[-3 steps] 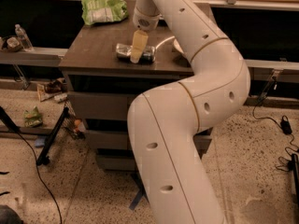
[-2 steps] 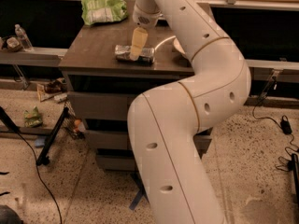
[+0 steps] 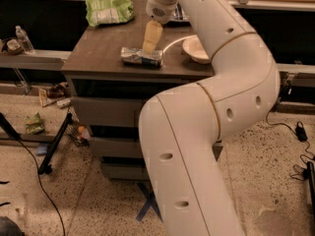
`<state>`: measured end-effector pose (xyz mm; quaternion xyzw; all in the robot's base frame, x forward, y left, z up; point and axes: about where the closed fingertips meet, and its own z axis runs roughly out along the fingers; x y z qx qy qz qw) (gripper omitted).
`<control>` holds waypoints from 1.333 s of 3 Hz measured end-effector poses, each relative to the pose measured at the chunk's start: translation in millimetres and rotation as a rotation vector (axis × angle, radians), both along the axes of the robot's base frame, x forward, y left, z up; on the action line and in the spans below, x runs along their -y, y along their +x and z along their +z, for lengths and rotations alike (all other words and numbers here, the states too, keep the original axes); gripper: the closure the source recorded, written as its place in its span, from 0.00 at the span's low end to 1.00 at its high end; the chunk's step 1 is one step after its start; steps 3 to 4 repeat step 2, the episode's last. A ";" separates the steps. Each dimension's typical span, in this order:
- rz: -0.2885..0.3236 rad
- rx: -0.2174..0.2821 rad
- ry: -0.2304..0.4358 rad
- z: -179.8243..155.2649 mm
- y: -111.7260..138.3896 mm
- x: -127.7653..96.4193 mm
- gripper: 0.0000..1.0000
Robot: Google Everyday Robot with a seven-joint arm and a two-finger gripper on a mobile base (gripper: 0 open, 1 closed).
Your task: Knock redbull can over
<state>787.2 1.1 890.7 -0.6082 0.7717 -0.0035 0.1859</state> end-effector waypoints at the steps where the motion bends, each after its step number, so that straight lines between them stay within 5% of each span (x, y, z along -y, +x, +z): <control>1: -0.037 0.004 -0.013 33.2 -20.2 21.0 0.00; 4: -0.037 0.004 -0.013 33.2 -20.2 21.0 0.00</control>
Offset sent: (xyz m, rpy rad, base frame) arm -0.0169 -0.0184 0.0271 -0.0131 -0.0005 -0.0325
